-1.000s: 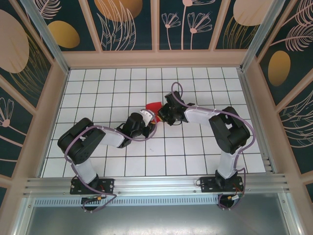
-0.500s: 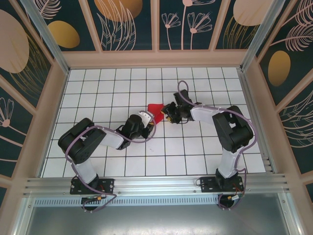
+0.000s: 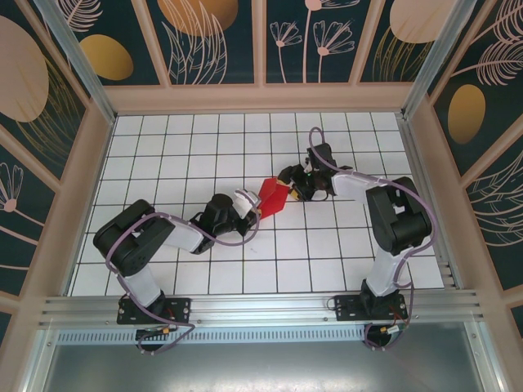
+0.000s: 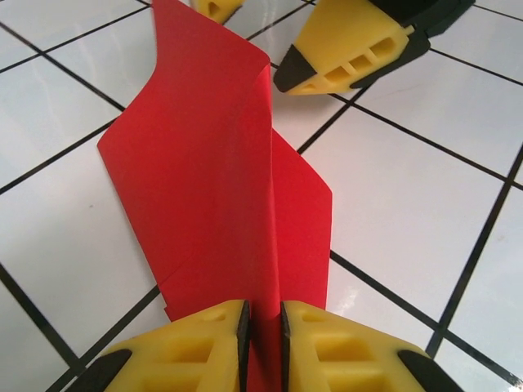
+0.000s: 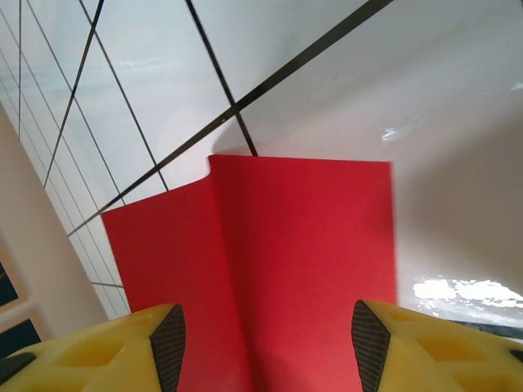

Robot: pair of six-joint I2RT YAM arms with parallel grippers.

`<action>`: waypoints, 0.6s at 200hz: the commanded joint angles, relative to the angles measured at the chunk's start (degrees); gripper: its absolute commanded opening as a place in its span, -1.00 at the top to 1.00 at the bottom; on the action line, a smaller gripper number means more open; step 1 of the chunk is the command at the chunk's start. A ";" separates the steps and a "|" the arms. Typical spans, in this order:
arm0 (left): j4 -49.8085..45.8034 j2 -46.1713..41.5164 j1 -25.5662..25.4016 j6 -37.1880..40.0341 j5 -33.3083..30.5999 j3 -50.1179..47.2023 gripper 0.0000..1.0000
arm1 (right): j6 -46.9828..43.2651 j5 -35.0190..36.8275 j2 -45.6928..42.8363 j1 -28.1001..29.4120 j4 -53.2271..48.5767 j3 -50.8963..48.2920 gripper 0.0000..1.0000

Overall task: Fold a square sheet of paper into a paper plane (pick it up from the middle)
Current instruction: Fourth fold the wing at the center of the table.

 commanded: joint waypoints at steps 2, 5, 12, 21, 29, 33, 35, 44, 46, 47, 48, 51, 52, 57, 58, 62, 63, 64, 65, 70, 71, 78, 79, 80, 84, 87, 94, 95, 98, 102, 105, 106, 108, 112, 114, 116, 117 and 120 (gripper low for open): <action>-1.07 -1.00 -0.24 4.50 3.29 1.18 0.59 | -3.72 -2.73 -3.35 -0.26 -0.92 -0.65 -0.21; -1.20 -1.02 -0.20 4.66 3.16 1.28 0.59 | -3.65 -2.68 -3.67 -0.34 -0.59 -1.01 -0.21; -1.55 -1.00 -0.25 5.01 2.89 1.47 0.59 | -3.47 -2.59 -4.31 -0.55 -0.03 -1.73 -0.22; -2.16 -0.81 -0.25 5.42 2.67 1.82 0.59 | -2.96 -2.52 -5.29 -0.69 1.05 -2.77 -0.25; -2.58 -0.63 -0.22 5.65 2.75 2.14 0.59 | -2.72 -2.35 -6.11 -0.71 1.99 -3.73 -0.29; -2.70 -0.61 -0.19 5.56 2.78 2.23 0.60 | -2.65 -2.40 -6.51 -0.78 2.32 -4.05 -0.31; -2.76 -0.54 -0.23 5.59 2.76 2.31 0.60 | -2.60 -2.40 -6.60 -0.79 2.45 -4.21 -0.31; -2.81 -0.29 -0.21 5.71 2.84 2.51 0.59 | -2.59 -2.73 -7.20 -0.71 3.01 -4.66 -0.36; -2.81 -0.26 -0.24 5.71 2.84 2.53 0.60 | -2.61 -2.86 -7.35 -0.70 3.06 -4.69 -0.37; -2.90 -0.21 -0.24 5.72 2.88 2.54 0.60 | -2.59 -2.85 -7.37 -0.70 3.09 -4.71 -0.37; -2.95 -0.19 -0.25 5.67 2.86 2.58 0.60 | -2.68 -2.89 -7.47 -0.70 3.14 -4.76 -0.38; -3.02 -0.04 -0.25 5.75 2.84 2.62 0.60 | -2.61 -2.86 -7.59 -0.64 3.16 -4.78 -0.39; -3.00 -0.06 -0.25 5.74 2.84 2.67 0.60 | -2.59 -2.81 -7.67 -0.63 3.18 -4.84 -0.39; -3.13 0.10 -0.24 5.75 2.76 2.77 0.60 | -2.66 -2.64 -7.85 -0.61 3.00 -4.84 -0.41; -3.10 0.15 -0.24 5.73 2.80 2.79 0.60 | -2.62 -2.61 -7.84 -0.57 3.01 -4.83 -0.41; -3.08 0.18 -0.25 5.83 2.82 2.85 0.60 | -2.60 -2.39 -7.85 -0.52 2.79 -4.79 -0.42; -3.08 0.18 -0.25 5.82 2.83 2.84 0.60 | -2.59 -2.35 -7.88 -0.53 2.73 -4.76 -0.42; -3.08 0.19 -0.25 5.85 2.83 2.84 0.60 | -2.63 -2.29 -7.90 -0.53 2.70 -4.74 -0.42; -3.08 0.23 -0.25 5.87 2.84 2.86 0.60 | -2.65 -2.30 -7.91 -0.53 2.60 -4.78 -0.42; -3.23 0.33 -0.20 5.86 2.77 2.97 0.60 | -2.69 -2.00 -7.84 -0.45 2.20 -4.67 -0.43; -3.29 0.35 -0.18 5.83 2.76 2.97 0.60 | -2.68 -1.94 -7.88 -0.45 2.14 -4.70 -0.43; -3.58 0.50 -0.24 5.90 2.70 3.23 0.60 | -2.93 -1.57 -7.91 -0.43 1.91 -4.76 -0.44; -3.59 0.52 -0.24 5.94 2.68 3.23 0.60 | -2.93 -1.55 -7.91 -0.43 1.85 -4.74 -0.44; -3.64 0.48 -0.25 5.96 2.72 3.24 0.60 | -2.98 -1.45 -7.92 -0.44 1.73 -4.73 -0.44; -3.79 0.53 -0.20 6.11 2.64 3.29 0.60 | -2.94 -1.11 -7.86 -0.43 1.44 -4.69 -0.44; -3.83 0.54 -0.21 6.15 2.58 3.37 0.60 | -2.96 -0.97 -7.75 -0.40 1.30 -4.66 -0.44; -3.85 0.54 -0.24 6.09 2.47 3.29 0.60 | -2.88 -0.98 -7.40 -0.36 1.18 -4.54 -0.44; -3.82 0.54 -0.24 6.12 2.44 3.26 0.60 | -2.86 -0.99 -7.35 -0.40 1.09 -4.50 -0.44; -3.79 0.54 -0.20 6.11 2.40 3.32 0.60 | -2.64 -1.00 -7.13 -0.43 0.94 -4.48 -0.43; -3.78 0.49 -0.24 6.11 2.43 3.32 0.60 | -2.33 -1.01 -6.88 -0.44 0.77 -4.35 -0.41; -3.83 0.69 -0.25 6.13 2.45 3.33 0.60 | -2.13 -1.00 -6.68 -0.40 0.79 -4.24 -0.38; -3.85 0.70 -0.20 6.14 2.47 3.33 0.60 | -2.01 -1.09 -6.56 -0.42 0.81 -4.22 -0.37; -3.86 0.71 -0.24 6.09 2.48 3.40 0.60 | -1.91 -1.09 -6.42 -0.43 0.82 -4.16 -0.35; -4.00 0.66 -0.24 6.12 2.49 3.46 0.60 | -1.54 -1.21 -6.10 -0.33 0.88 -4.08 -0.30; -4.05 0.74 -0.25 6.15 2.49 3.45 0.59 | -1.40 -1.25 -6.02 -0.30 0.90 -4.02 -0.28; -4.05 0.72 -0.18 6.11 2.49 3.47 0.59 | -1.23 -1.26 -5.89 -0.30 0.96 -3.93 -0.24; -4.05 0.72 -0.21 6.09 2.49 3.53 0.59 | -1.16 -1.26 -5.81 -0.28 0.94 -3.89 -0.23; -4.12 0.85 -0.23 6.12 2.49 3.59 0.59 | -0.88 -1.26 -5.64 -0.27 0.92 -3.78 -0.17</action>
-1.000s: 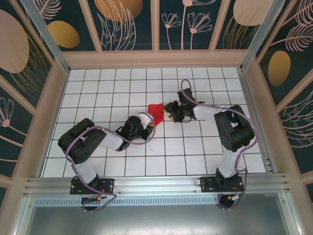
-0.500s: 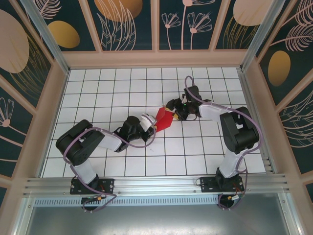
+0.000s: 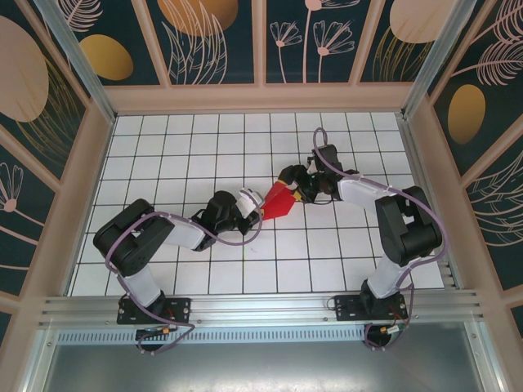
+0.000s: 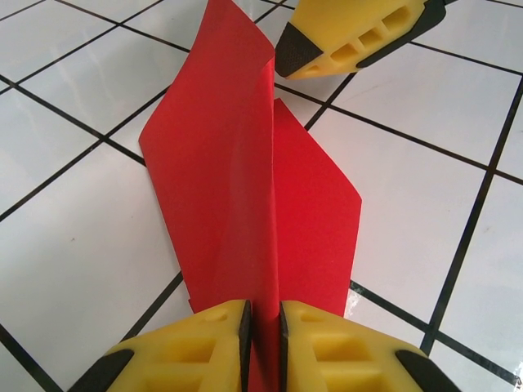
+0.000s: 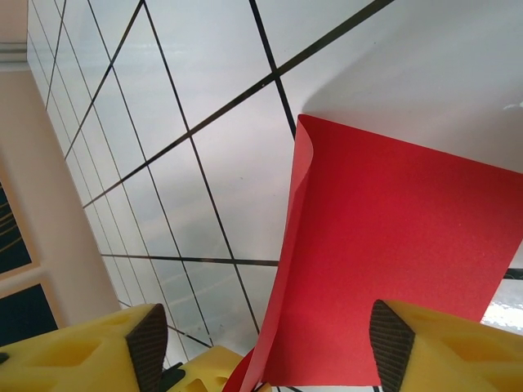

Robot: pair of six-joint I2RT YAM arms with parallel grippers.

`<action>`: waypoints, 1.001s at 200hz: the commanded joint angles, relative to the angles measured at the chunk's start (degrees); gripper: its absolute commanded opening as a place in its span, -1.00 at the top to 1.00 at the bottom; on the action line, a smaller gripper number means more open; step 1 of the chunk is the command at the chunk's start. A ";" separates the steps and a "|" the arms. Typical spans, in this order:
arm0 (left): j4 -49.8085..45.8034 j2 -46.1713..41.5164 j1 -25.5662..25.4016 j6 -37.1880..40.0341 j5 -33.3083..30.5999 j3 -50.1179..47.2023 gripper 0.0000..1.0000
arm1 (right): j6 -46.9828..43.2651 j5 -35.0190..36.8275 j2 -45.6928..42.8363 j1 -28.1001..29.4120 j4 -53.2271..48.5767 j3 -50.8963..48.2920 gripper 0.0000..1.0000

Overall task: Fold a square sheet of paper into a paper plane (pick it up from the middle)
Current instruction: Fourth fold the wing at the center of the table.

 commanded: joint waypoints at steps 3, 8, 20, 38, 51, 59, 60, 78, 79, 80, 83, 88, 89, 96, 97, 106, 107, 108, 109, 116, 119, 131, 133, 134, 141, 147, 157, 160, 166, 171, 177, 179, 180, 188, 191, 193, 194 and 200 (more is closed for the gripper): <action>-1.14 0.84 -0.20 1.45 0.54 1.36 0.59 | 1.40 0.06 0.33 0.17 -0.29 0.39 -0.10; -1.27 0.88 -0.18 1.44 0.48 1.44 0.58 | 1.81 0.20 0.51 0.24 -0.31 0.56 -0.02; -1.40 1.19 -0.25 1.23 0.22 1.62 0.56 | 3.32 0.86 0.65 0.59 -0.29 0.75 0.27; -1.88 1.61 -0.25 0.27 0.24 2.10 0.48 | 5.65 3.04 0.10 1.03 -0.36 0.54 0.56; -2.27 1.90 -0.24 -1.33 0.36 2.77 0.38 | 7.62 4.46 -0.50 1.40 0.26 -0.21 0.69; -2.09 1.92 -0.17 -2.41 1.00 2.97 0.30 | 8.71 5.25 -0.89 1.72 0.60 -0.63 0.77; -2.01 1.92 -0.17 -2.54 1.05 2.95 0.29 | 8.83 5.43 -0.87 1.79 0.58 -0.70 0.78; 0.12 1.52 -0.21 -5.87 1.77 2.67 0.21 | 10.57 7.44 -1.40 2.73 0.72 -1.16 0.84; 0.24 1.50 -0.19 -5.94 1.83 2.66 0.20 | 10.63 7.53 -1.44 2.74 0.78 -1.19 0.84; 0.34 1.49 -0.22 -6.07 1.90 2.71 0.20 | 10.71 7.58 -1.46 2.78 0.76 -1.24 0.84; 0.68 1.44 -0.23 -6.66 2.08 2.61 0.19 | 10.94 7.82 -1.39 2.89 0.86 -1.34 0.84; 1.25 1.44 -0.23 -7.42 2.14 2.51 0.19 | 11.25 8.11 -1.43 3.11 0.76 -1.38 0.84; 1.42 1.42 -0.24 -7.64 2.14 2.50 0.18 | 11.28 8.18 -1.45 3.11 0.71 -1.34 0.84; 2.38 1.35 -0.24 -8.52 1.86 2.32 0.19 | 11.48 8.54 -1.42 3.36 0.65 -1.30 0.84; 2.51 1.33 -0.25 -8.63 1.83 2.27 0.19 | 11.48 8.52 -1.36 3.36 0.65 -1.30 0.84; 3.39 1.53 -0.24 -9.81 1.30 2.13 0.18 | 11.79 8.67 -1.10 3.58 0.44 -1.29 0.84; 3.41 1.55 -0.24 -9.93 1.24 2.13 0.18 | 11.76 8.59 -1.07 3.55 0.45 -1.21 0.84; 3.46 1.56 -0.25 -10.08 1.21 2.13 0.18 | 11.80 8.60 -1.10 3.54 0.47 -1.21 0.84; 3.49 1.65 -0.20 -10.16 1.19 2.13 0.18 | 11.82 8.60 -1.06 3.54 0.43 -1.21 0.84; 3.69 1.88 -0.25 -10.71 0.94 2.05 0.17 | 11.92 8.56 -0.93 3.62 0.40 -1.22 0.84; 3.76 2.00 -0.25 -10.95 0.68 2.05 0.17 | 12.07 8.52 -0.92 3.62 0.39 -1.29 0.84; 4.08 2.34 -0.21 -11.44 -1.10 1.58 0.16 | 12.32 8.54 -1.02 3.67 0.45 -1.41 0.84; 4.17 2.44 -0.19 -11.39 -1.46 1.45 0.16 | 12.40 8.56 -0.99 3.66 0.45 -1.39 0.84; 4.19 2.40 -0.22 -11.43 -1.68 1.35 0.15 | 12.39 8.58 -1.01 3.64 0.47 -1.39 0.84; 4.47 2.45 -0.21 -11.47 -2.86 0.91 0.15 | 12.47 8.68 -1.04 3.63 0.42 -1.48 0.84; 4.49 2.35 -0.22 -11.22 -3.41 0.54 0.15 | 12.54 8.68 -1.17 3.64 0.40 -1.48 0.84; 4.57 2.33 -0.16 -10.86 -4.26 0.08 0.15 | 12.65 8.51 -1.20 3.65 0.41 -1.56 0.84; 4.69 2.41 -0.19 -10.67 -4.58 -0.09 0.15 | 12.70 8.40 -1.15 3.63 0.36 -1.56 0.84; 4.68 2.53 -0.23 -10.36 -5.07 -0.23 0.14 | 12.85 8.35 -1.26 3.66 0.31 -1.61 0.84; 4.60 2.60 -0.22 -10.03 -5.31 -0.34 0.13 | 12.89 8.29 -1.22 3.67 0.40 -1.65 0.84; 4.64 2.71 -0.24 -9.65 -5.85 -0.53 0.12 | 13.02 8.16 -1.22 3.62 0.41 -1.67 0.84; 4.66 2.78 -0.20 -9.58 -6.03 -0.60 0.12 | 12.99 8.16 -1.21 3.62 0.40 -1.68 0.84; 4.70 2.79 -0.18 -9.56 -6.12 -0.64 0.12 | 13.03 8.11 -1.25 3.67 0.35 -1.71 0.84; 4.95 2.91 -0.21 -9.29 -6.63 -0.89 0.12 | 13.07 8.00 -1.30 3.63 0.30 -1.74 0.84; 5.05 2.96 -0.24 -9.18 -6.69 -0.94 0.12 | 13.16 7.98 -1.36 3.57 0.37 -1.88 0.84; 5.09 3.02 -0.25 -9.11 -6.72 -1.01 0.12 | 13.16 7.92 -1.36 3.54 0.43 -1.84 0.84; 5.09 3.04 -0.20 -9.06 -6.73 -1.02 0.12 | 13.16 7.91 -1.37 3.54 0.46 -1.83 0.84; 5.17 3.13 -0.25 -9.02 -6.45 -1.11 0.10 | 13.22 7.85 -1.41 3.59 0.36 -1.95 0.84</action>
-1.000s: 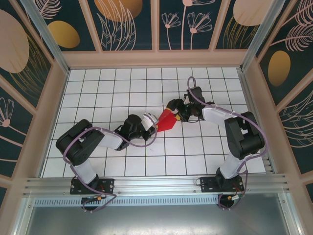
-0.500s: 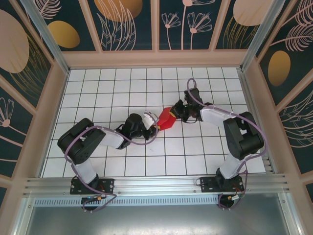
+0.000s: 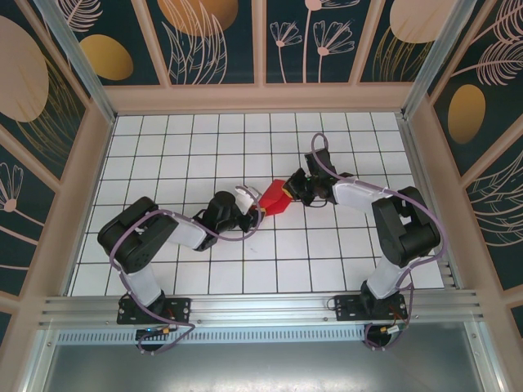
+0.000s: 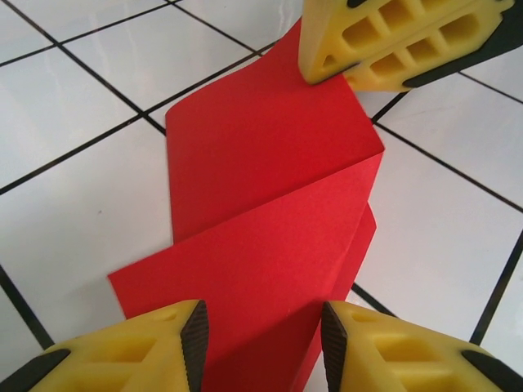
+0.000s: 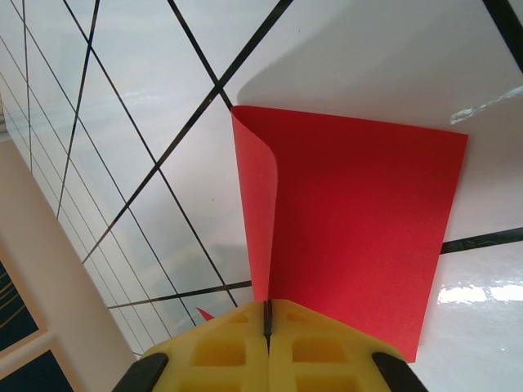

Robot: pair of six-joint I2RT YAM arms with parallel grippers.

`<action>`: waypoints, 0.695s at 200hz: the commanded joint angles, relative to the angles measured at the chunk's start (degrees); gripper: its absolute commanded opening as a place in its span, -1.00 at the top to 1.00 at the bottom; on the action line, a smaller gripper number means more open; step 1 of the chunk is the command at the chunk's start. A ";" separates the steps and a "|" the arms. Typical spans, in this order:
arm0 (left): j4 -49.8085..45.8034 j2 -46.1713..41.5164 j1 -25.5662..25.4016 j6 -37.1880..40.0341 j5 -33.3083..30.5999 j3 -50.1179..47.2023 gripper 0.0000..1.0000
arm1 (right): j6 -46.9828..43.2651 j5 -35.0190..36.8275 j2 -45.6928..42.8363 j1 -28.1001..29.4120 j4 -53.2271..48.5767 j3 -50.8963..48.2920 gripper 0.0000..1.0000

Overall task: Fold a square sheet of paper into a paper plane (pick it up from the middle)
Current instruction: Fourth fold the wing at the center of the table.

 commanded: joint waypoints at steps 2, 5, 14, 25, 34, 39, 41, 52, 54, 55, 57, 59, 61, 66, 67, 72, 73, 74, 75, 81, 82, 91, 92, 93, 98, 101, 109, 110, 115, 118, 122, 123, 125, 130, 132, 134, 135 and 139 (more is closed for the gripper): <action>2.41 1.14 -0.25 0.52 -1.81 -1.12 0.09 | 1.22 0.10 -1.41 0.14 0.34 -0.98 0.84; 2.49 1.16 -0.19 0.55 -1.69 -1.06 0.08 | 1.23 0.03 -1.41 0.13 0.33 -1.00 0.84; 2.76 1.46 -0.18 0.51 -1.55 -1.09 0.06 | 1.32 -0.21 -1.41 0.13 0.41 -0.99 0.84; 3.09 1.79 -0.25 0.53 -1.71 -1.13 0.06 | 1.51 -0.52 -1.38 0.13 0.47 -1.00 0.84; 3.37 2.10 -0.17 0.54 -1.81 -1.01 0.05 | 1.57 -0.78 -1.38 0.13 0.65 -0.97 0.84; 3.50 2.23 -0.23 0.50 -1.85 -1.05 0.03 | 1.58 -1.00 -1.28 0.13 0.67 -0.97 0.84; 3.60 2.31 -0.18 0.54 -1.87 -0.99 0.03 | 1.58 -1.10 -1.22 0.13 0.63 -0.97 0.84; 3.78 2.62 -0.18 0.70 -2.14 -0.75 -0.02 | 1.75 -1.64 -1.22 0.14 0.66 -1.02 0.83; 3.78 2.69 -0.19 0.72 -2.27 -0.71 -0.02 | 1.78 -1.71 -1.18 0.13 0.67 -0.99 0.83; 3.73 2.68 -0.22 0.72 -2.26 -0.71 -0.03 | 1.85 -1.73 -1.21 0.13 0.68 -0.98 0.83; 3.70 2.73 -0.22 0.88 -2.25 -0.64 -0.03 | 1.85 -1.81 -1.22 0.13 0.57 -0.98 0.83; 3.76 2.76 -0.17 0.96 -2.32 -0.62 -0.04 | 1.89 -1.84 -1.16 0.13 0.54 -0.97 0.83; 3.77 2.82 -0.23 1.05 -2.38 -0.48 -0.05 | 1.96 -1.91 -1.15 0.13 0.59 -1.02 0.84; 3.76 2.92 -0.25 1.15 -2.72 -0.44 -0.06 | 2.15 -2.09 -1.06 0.14 0.60 -1.06 0.83; 3.77 2.92 -0.25 1.16 -2.75 -0.44 -0.07 | 2.17 -2.14 -1.06 0.18 0.65 -1.06 0.83; 3.75 3.01 -0.19 1.30 -3.13 -0.31 -0.08 | 2.26 -2.34 -1.12 0.15 0.62 -1.19 0.83; 3.72 3.01 -0.18 1.37 -3.17 -0.28 -0.09 | 2.27 -2.36 -1.08 0.14 0.66 -1.17 0.83; 3.70 3.05 -0.21 1.40 -3.28 -0.27 -0.09 | 2.28 -2.45 -1.11 0.13 0.68 -1.16 0.83; 3.74 3.03 -0.23 1.41 -3.38 -0.27 -0.09 | 2.32 -2.50 -1.08 0.09 0.74 -1.16 0.83; 3.68 3.18 -0.25 1.60 -3.75 -0.17 -0.11 | 2.46 -2.80 -1.01 0.09 0.70 -1.14 0.83; 3.68 3.18 -0.25 1.69 -3.84 -0.17 -0.12 | 2.46 -2.85 -0.99 0.06 0.70 -1.10 0.83; 3.68 3.18 -0.18 2.14 -4.28 -0.08 -0.13 | 2.67 -3.28 -0.88 0.12 0.73 -1.15 0.83; 3.68 3.19 -0.21 2.18 -4.36 -0.08 -0.13 | 2.70 -3.31 -0.88 0.12 0.72 -1.15 0.83; 3.69 3.19 -0.19 2.20 -4.45 -0.08 -0.13 | 2.71 -3.32 -0.84 0.08 0.71 -1.15 0.83; 3.68 3.19 -0.24 2.40 -4.67 0.00 -0.13 | 2.72 -3.43 -0.83 0.11 0.76 -1.16 0.83; 3.69 3.19 -0.25 2.51 -4.85 0.01 -0.12 | 2.72 -3.43 -0.86 0.06 0.71 -1.15 0.83; 3.67 3.09 -0.23 2.80 -5.36 0.09 -0.08 | 2.72 -3.43 -0.91 0.08 0.69 -1.15 0.83; 3.72 3.05 -0.24 2.86 -5.39 0.09 -0.08 | 2.72 -3.43 -0.90 0.06 0.65 -1.15 0.83; 3.77 3.05 -0.25 2.95 -5.54 0.09 -0.05 | 2.73 -3.38 -0.90 0.00 0.62 -1.19 0.83; 3.85 3.02 -0.25 3.03 -5.58 0.09 -0.03 | 2.77 -3.35 -0.86 -0.01 0.57 -1.16 0.83; 3.91 2.99 -0.25 3.09 -5.55 0.09 0.00 | 2.72 -3.33 -0.87 -0.03 0.58 -1.15 0.83; 3.93 2.96 -0.25 3.10 -5.57 0.09 0.00 | 2.72 -3.33 -0.87 -0.04 0.55 -1.19 0.83; 4.06 3.00 -0.23 3.10 -5.54 0.09 0.01 | 2.72 -3.34 -0.83 -0.05 0.55 -1.16 0.83; 4.19 3.01 -0.24 3.09 -5.35 0.16 0.04 | 2.64 -3.32 -0.80 -0.06 0.56 -1.15 0.83; 4.23 2.99 -0.25 3.10 -5.33 0.11 0.06 | 2.64 -3.33 -0.86 -0.05 0.56 -1.11 0.83; 4.24 3.00 -0.20 3.10 -5.28 0.09 0.07 | 2.63 -3.34 -0.85 -0.05 0.53 -1.21 0.83; 4.23 3.01 -0.23 3.05 -5.22 0.09 0.08 | 2.63 -3.29 -0.87 -0.05 0.53 -1.18 0.83; 4.34 3.01 -0.24 2.96 -5.02 0.17 0.10 | 2.63 -3.25 -0.86 -0.05 0.47 -1.20 0.83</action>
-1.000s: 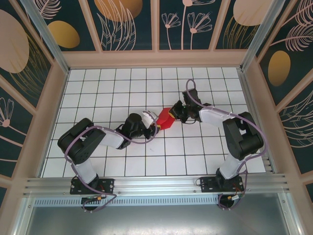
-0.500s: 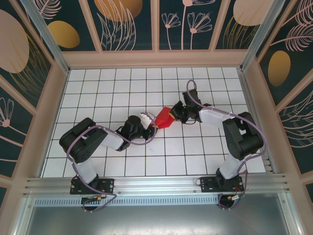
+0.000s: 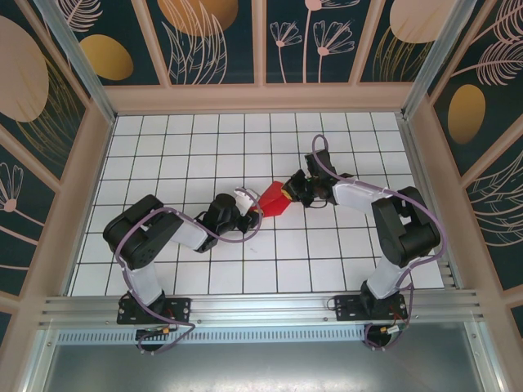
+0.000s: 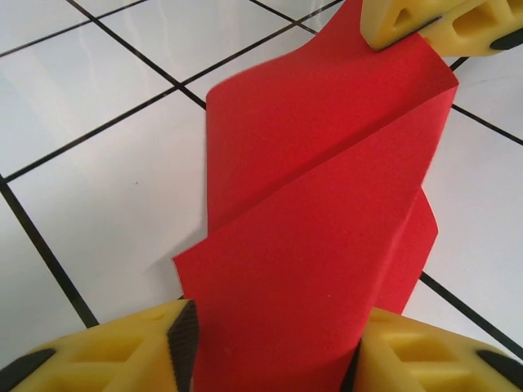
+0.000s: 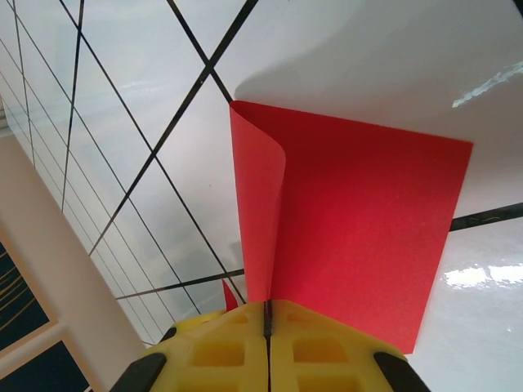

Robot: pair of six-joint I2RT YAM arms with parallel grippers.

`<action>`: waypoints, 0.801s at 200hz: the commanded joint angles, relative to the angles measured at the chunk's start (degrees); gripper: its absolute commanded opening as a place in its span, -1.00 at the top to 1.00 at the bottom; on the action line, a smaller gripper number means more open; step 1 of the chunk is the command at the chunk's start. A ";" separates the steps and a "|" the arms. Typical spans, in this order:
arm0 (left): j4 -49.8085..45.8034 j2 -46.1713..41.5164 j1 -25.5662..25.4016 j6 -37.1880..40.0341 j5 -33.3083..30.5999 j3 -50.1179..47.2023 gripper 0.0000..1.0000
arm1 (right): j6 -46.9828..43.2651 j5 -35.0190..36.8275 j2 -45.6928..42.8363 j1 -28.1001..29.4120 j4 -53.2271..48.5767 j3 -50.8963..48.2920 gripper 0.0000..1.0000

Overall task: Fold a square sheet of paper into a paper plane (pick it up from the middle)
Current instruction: Fourth fold the wing at the center of the table.

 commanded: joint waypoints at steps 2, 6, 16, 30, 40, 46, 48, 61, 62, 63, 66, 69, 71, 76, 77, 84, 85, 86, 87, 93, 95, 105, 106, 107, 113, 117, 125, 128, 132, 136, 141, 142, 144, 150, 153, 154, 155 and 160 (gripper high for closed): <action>2.44 0.61 -0.25 0.94 -0.36 0.68 0.12 | 1.10 -1.15 -0.81 -0.03 0.49 -0.70 0.83; 2.50 0.62 -0.20 0.86 -0.13 0.72 0.14 | 1.08 -1.15 -0.74 0.02 0.56 -0.75 0.83; 2.77 0.66 -0.24 0.56 0.87 0.59 0.15 | 0.95 -1.14 -0.65 -0.03 0.48 -0.77 0.83; 3.24 0.66 -0.17 -0.08 1.75 0.42 0.13 | 0.83 -1.27 -0.50 -0.01 0.54 -0.84 0.83; 3.35 0.79 -0.20 -0.32 2.40 0.34 0.08 | 0.75 -1.37 -0.37 -0.03 0.61 -0.86 0.83; 3.32 0.80 -0.25 -0.48 2.78 0.40 0.04 | 0.73 -1.42 -0.34 -0.03 0.67 -0.79 0.83; 3.34 0.80 -0.25 -0.60 2.83 0.35 0.04 | 0.71 -1.44 -0.27 -0.03 0.68 -0.80 0.83; 3.35 0.91 -0.25 -0.75 3.43 0.42 -0.01 | 0.58 -1.58 -0.15 0.04 0.64 -0.81 0.82; 3.35 0.95 -0.25 -0.80 3.45 0.46 -0.01 | 0.57 -1.59 -0.15 0.05 0.66 -0.81 0.83; 3.35 0.96 -0.25 -0.82 3.45 0.48 -0.02 | 0.60 -1.59 -0.15 0.01 0.63 -0.80 0.82; 3.28 0.98 -0.25 -0.84 3.60 0.50 -0.02 | 0.56 -1.63 -0.15 0.03 0.61 -0.78 0.83; 3.26 0.98 -0.18 -0.85 3.69 0.54 -0.02 | 0.49 -1.60 -0.09 0.11 0.59 -0.86 0.83; 3.26 0.94 -0.23 -0.87 3.72 0.56 -0.02 | 0.52 -1.59 -0.07 0.07 0.59 -0.84 0.83; 3.26 0.98 -0.21 -0.85 3.91 0.60 -0.03 | 0.43 -1.59 -0.14 0.09 0.56 -0.81 0.83; 3.26 0.98 -0.23 -0.85 3.91 0.60 -0.03 | 0.40 -1.63 -0.10 0.08 0.58 -0.80 0.83; 3.24 0.90 -0.24 -0.94 4.04 0.68 -0.03 | 0.38 -1.60 0.01 0.09 0.55 -0.82 0.83; 3.25 0.89 -0.25 -0.94 4.01 0.68 -0.02 | 0.38 -1.59 0.02 0.12 0.57 -0.80 0.83; 3.25 0.89 -0.25 -0.94 4.05 0.68 -0.02 | 0.38 -1.55 -0.02 0.09 0.58 -0.79 0.83; 3.26 0.89 -0.25 -0.94 4.10 0.68 -0.02 | 0.38 -1.53 0.00 0.07 0.50 -0.78 0.83; 3.32 0.80 -0.24 -1.06 4.21 0.60 -0.03 | 0.35 -1.50 0.05 0.13 0.39 -0.78 0.83; 3.34 0.76 -0.25 -1.10 4.24 0.59 -0.03 | 0.31 -1.50 0.05 0.14 0.34 -0.78 0.83; 3.43 0.64 -0.18 -1.20 4.50 0.59 -0.02 | 0.16 -1.44 0.25 0.15 0.38 -0.74 0.83; 3.39 0.59 -0.17 -1.29 4.55 0.59 -0.02 | 0.14 -1.43 0.27 0.15 0.31 -0.71 0.83; 3.41 0.56 -0.21 -1.29 4.58 0.59 -0.02 | 0.13 -1.42 0.28 0.15 0.27 -0.70 0.83; 3.43 0.58 -0.25 -1.44 4.67 0.57 -0.02 | 0.05 -1.33 0.41 0.25 0.19 -0.66 0.83; 3.43 0.54 -0.22 -1.53 4.82 0.64 -0.02 | 0.03 -1.33 0.46 0.30 0.08 -0.66 0.83; 3.51 0.31 -0.24 -1.85 5.25 0.58 -0.03 | -0.06 -1.33 0.70 0.27 -0.06 -0.52 0.83; 3.52 0.36 -0.25 -1.98 5.42 0.59 -0.04 | -0.14 -1.36 0.79 0.32 -0.04 -0.52 0.83; 3.48 0.26 -0.20 -2.17 5.60 0.59 -0.04 | -0.10 -1.26 0.89 0.37 -0.18 -0.45 0.83; 3.52 0.19 -0.23 -2.39 5.65 0.60 -0.05 | -0.23 -1.24 0.92 0.36 -0.29 -0.43 0.83; 3.60 0.14 -0.17 -2.63 5.66 0.59 -0.05 | -0.22 -1.24 1.07 0.35 -0.24 -0.41 0.83; 3.61 0.12 -0.21 -2.66 5.66 0.59 -0.05 | -0.23 -1.24 1.03 0.38 -0.27 -0.42 0.83; 3.61 0.11 -0.24 -2.73 5.66 0.59 -0.05 | -0.23 -1.28 1.11 0.38 -0.26 -0.47 0.83; 3.67 0.10 -0.23 -2.91 5.66 0.51 -0.05 | -0.21 -1.24 1.14 0.45 -0.26 -0.43 0.83; 3.77 0.10 -0.24 -3.02 5.61 0.42 -0.04 | -0.30 -1.24 1.21 0.42 -0.21 -0.43 0.83; 3.78 0.10 -0.24 -3.03 5.59 0.42 -0.04 | -0.31 -1.28 1.18 0.41 -0.25 -0.43 0.83; 3.74 0.10 -0.20 -3.13 5.58 0.46 -0.04 | -0.32 -1.22 1.17 0.41 -0.27 -0.43 0.83; 3.79 0.02 -0.22 -3.28 5.47 0.34 -0.03 | -0.32 -1.08 1.16 0.41 -0.37 -0.43 0.83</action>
